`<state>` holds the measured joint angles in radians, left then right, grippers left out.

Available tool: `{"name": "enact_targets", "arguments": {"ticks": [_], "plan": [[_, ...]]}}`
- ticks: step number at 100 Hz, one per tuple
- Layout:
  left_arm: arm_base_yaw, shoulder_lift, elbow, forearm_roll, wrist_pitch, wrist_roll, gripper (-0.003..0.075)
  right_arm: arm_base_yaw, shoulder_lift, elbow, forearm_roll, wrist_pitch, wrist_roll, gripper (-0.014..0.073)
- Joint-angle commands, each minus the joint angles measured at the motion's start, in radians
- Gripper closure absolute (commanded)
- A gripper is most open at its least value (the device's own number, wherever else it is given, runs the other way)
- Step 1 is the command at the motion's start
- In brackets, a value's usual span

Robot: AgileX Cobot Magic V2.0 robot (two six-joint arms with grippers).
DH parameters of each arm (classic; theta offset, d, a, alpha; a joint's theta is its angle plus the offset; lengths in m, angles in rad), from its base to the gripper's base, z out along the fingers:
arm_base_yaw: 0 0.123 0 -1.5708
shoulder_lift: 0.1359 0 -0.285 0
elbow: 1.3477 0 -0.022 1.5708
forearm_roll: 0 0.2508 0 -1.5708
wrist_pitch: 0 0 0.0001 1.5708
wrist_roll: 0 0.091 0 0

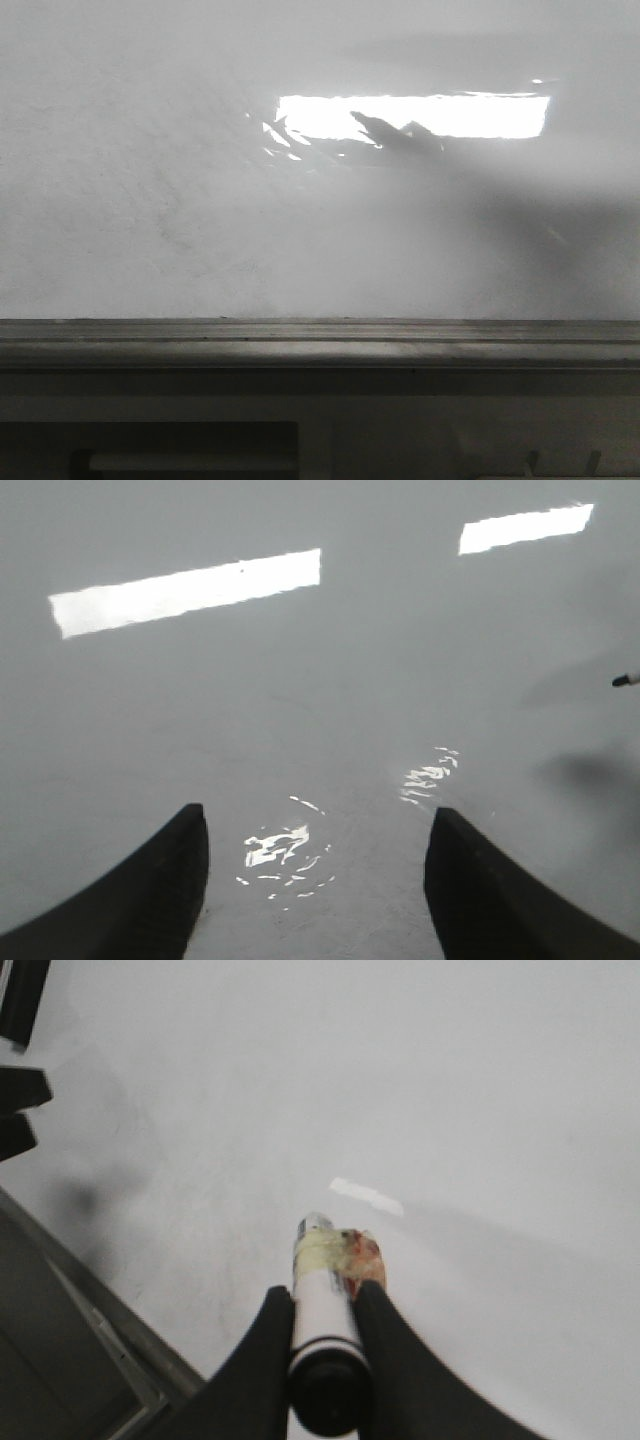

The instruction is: Write number 6 on whiteboard

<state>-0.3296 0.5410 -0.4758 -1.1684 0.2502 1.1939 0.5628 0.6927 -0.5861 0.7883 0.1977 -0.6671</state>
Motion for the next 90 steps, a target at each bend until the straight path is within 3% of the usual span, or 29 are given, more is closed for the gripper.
{"name": "enact_targets", "arguments": {"ticks": [1,23,33,57,79,90], "plan": [[0.018,-0.014,-0.023,-0.031,-0.032,-0.010,0.0303,-0.001,0.034,-0.026,0.020,-0.157,-0.011,0.0645],[0.018,-0.014,-0.023,-0.031,-0.031,-0.010,0.0303,-0.001,0.176,-0.052,0.031,-0.273,-0.011,0.0646],[0.018,-0.014,-0.023,-0.031,-0.031,-0.010,0.0303,0.006,0.269,-0.111,0.029,-0.198,-0.011,0.0646],[0.018,-0.014,-0.023,-0.031,-0.037,-0.008,0.0303,0.003,0.386,-0.191,-0.020,0.145,-0.011,0.0645],[0.018,-0.014,-0.023,-0.031,-0.037,-0.006,0.0303,-0.065,0.284,-0.143,-0.045,0.193,0.017,0.0637],[0.018,-0.014,-0.023,-0.031,-0.037,-0.006,0.0303,-0.118,0.224,-0.139,-0.033,0.136,0.017,0.0638]]}}
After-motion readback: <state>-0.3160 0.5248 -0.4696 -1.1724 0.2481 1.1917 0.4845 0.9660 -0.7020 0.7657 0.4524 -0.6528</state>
